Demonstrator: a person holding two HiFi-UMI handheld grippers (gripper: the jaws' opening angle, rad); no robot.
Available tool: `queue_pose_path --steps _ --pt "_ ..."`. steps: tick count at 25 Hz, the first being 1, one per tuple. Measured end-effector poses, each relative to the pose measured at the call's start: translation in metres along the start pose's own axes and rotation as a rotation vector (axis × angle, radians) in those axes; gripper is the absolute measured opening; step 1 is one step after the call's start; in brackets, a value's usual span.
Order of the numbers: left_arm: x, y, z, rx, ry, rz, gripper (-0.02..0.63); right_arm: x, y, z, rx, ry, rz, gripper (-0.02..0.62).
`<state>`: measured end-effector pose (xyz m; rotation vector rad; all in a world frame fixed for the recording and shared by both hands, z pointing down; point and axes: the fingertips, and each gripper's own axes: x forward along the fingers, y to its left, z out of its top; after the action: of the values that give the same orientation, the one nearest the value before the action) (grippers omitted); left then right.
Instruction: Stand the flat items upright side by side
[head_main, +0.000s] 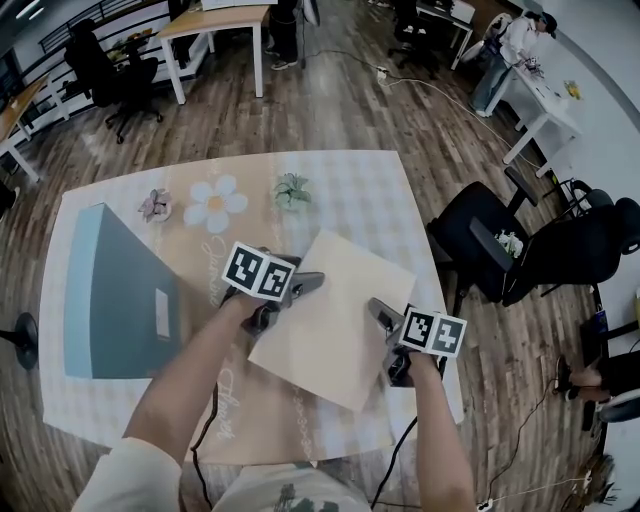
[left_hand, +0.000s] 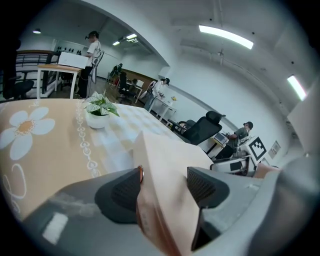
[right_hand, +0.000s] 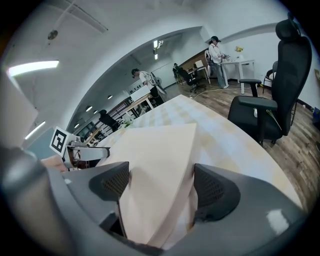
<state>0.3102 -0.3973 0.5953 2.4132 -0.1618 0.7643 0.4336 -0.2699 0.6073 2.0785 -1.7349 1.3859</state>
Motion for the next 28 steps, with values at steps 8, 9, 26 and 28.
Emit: queue_pose_path --steps 8,9,26,28 --pt "-0.024 -0.012 0.013 0.067 -0.042 0.067 0.282 -0.014 0.017 0.012 -0.069 -0.047 0.011 0.376" --pt "-0.030 -0.015 0.016 0.069 -0.061 0.079 0.281 -0.019 0.022 0.016 -0.091 -0.063 0.013 0.371" --pt "-0.202 -0.063 0.015 0.065 -0.372 0.461 0.267 -0.086 0.166 0.058 -0.557 -0.297 0.219 0.327" --pt "-0.219 -0.070 0.011 0.074 -0.395 0.501 0.267 -0.095 0.178 0.055 -0.592 -0.320 0.235 0.324"
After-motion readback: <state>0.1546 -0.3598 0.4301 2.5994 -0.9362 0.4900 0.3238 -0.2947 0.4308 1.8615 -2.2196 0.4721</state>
